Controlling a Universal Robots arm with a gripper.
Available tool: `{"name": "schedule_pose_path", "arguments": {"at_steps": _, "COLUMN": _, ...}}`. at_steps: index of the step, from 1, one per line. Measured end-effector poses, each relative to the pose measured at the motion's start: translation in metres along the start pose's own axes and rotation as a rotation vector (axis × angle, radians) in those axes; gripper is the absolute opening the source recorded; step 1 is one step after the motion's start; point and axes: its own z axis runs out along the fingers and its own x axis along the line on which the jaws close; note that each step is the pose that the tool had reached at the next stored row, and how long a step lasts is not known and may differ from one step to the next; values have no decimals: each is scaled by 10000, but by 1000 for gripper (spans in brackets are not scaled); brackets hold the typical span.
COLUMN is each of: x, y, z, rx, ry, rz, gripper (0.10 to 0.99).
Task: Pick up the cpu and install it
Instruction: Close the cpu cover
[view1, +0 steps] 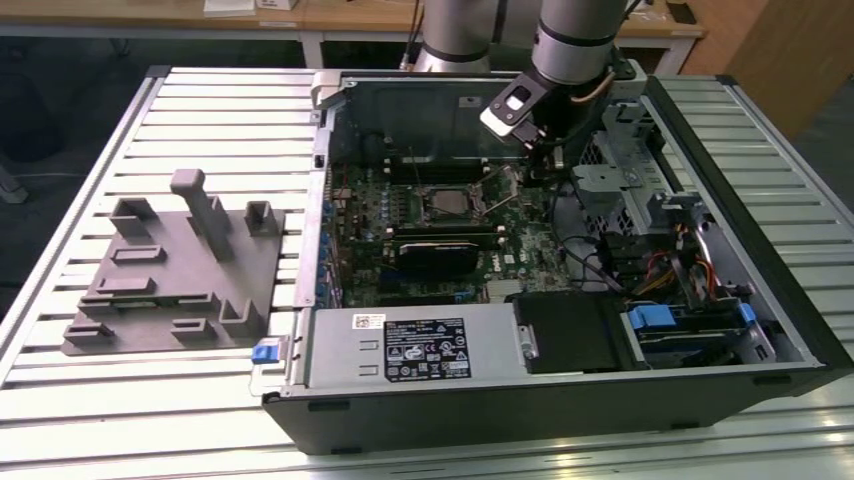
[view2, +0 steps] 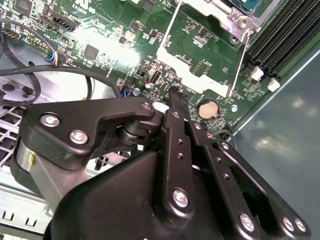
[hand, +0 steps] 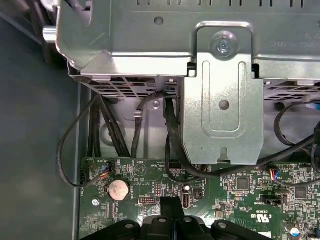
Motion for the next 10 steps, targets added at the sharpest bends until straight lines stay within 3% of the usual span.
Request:
{"name": "schedule_pose_path", "arguments": {"at_steps": 3, "x": 1, "y": -6, "z": 2, "rx": -1, "ry": 3, "rz": 0, "gripper": 106}}
{"name": "schedule_pose_path", "arguments": {"at_steps": 10, "x": 0, "y": -94, "z": 4, "rx": -1, "ry": 2, "rz": 5, "gripper": 106}}
